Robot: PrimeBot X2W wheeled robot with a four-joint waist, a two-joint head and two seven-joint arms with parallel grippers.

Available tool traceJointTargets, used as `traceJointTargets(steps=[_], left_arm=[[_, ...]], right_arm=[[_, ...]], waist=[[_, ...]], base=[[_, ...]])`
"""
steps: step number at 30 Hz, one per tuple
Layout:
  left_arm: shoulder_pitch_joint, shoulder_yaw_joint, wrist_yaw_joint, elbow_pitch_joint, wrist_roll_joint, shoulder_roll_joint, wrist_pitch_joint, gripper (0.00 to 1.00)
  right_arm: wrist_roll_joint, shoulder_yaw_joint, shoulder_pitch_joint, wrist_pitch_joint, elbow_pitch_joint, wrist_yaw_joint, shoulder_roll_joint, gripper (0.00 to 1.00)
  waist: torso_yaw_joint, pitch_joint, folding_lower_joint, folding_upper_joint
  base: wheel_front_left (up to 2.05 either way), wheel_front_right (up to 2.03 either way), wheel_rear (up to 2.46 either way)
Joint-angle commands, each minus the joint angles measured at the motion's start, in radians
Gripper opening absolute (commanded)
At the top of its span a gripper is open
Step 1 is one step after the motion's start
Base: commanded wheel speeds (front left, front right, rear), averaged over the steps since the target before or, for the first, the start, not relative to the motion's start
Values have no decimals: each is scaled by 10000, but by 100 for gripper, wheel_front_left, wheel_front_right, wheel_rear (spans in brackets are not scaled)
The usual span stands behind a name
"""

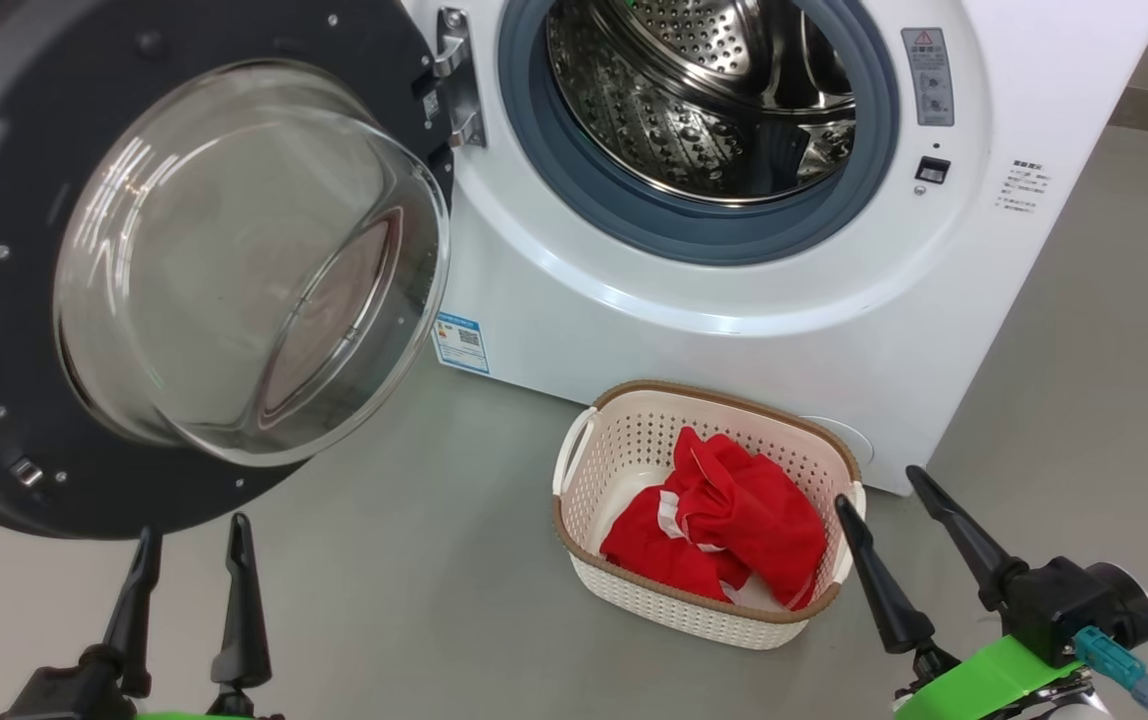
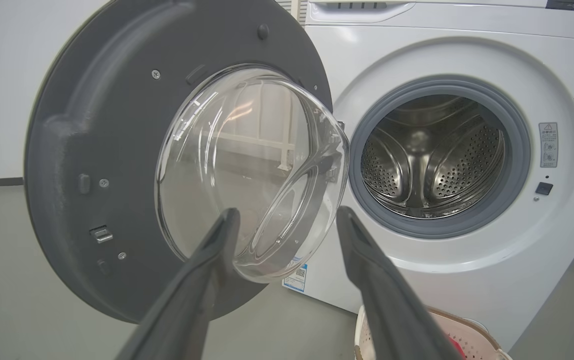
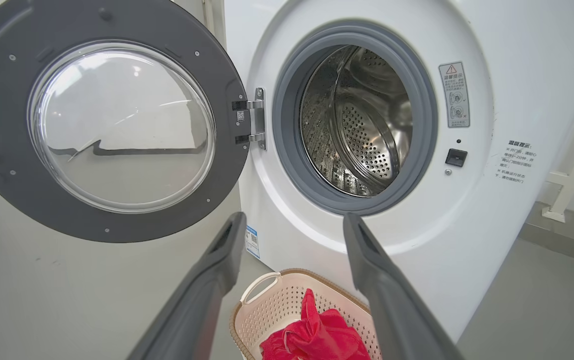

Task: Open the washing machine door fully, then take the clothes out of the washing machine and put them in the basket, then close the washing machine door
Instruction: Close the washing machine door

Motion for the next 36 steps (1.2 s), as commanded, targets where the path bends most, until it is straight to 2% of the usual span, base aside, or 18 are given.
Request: traceJointTargets(steps=[1, 11, 12, 13, 17, 21, 26, 33, 36], left_arm=[[-113, 265, 91, -207, -84, 99, -90, 100], [-60, 332, 194, -353, -84, 101, -90, 100], [-69, 366, 242, -402, -31, 101, -90, 42], [-86, 415, 299, -462, 11, 101, -90, 0], [-299, 673, 480, -770, 141, 133, -90, 0], [-922, 1010, 658, -1322, 376, 416, -90, 0], [-2256, 1734, 1175, -1664, 251, 783, -46, 0], [-4754, 3036, 1453, -395, -1279, 1475, 641, 0], [-5750, 3725, 1396, 932, -2013, 2006, 735, 0]], right_arm=[[141, 315, -346, -63, -225, 33, -166, 100], [218, 433, -468, -63, -174, 33, -246, 100], [222, 423, -460, -63, -151, 33, -251, 100], [212, 402, -453, -63, -127, 33, -254, 100], [148, 353, -441, -63, -84, 33, -244, 100], [125, 381, -440, -63, -87, 33, -281, 100], [119, 487, -536, -63, -78, 33, -447, 100], [465, 894, -752, -63, -86, 33, -826, 100], [507, 984, -863, -63, -104, 33, -922, 100]], waist=[[57, -9, 0, 0], [-46, 8, 0, 0], [-68, 13, 0, 0], [-95, 19, 0, 0], [-212, 58, 0, 0], [-344, 152, 0, 0], [-510, 349, 0, 0], [-766, 575, 0, 0], [-882, 683, 0, 0]], base=[[0, 0, 0], [0, 0, 0], [0, 0, 0], [0, 0, 0], [0, 0, 0], [0, 0, 0], [0, 0, 0], [0, 0, 0], [0, 0, 0]])
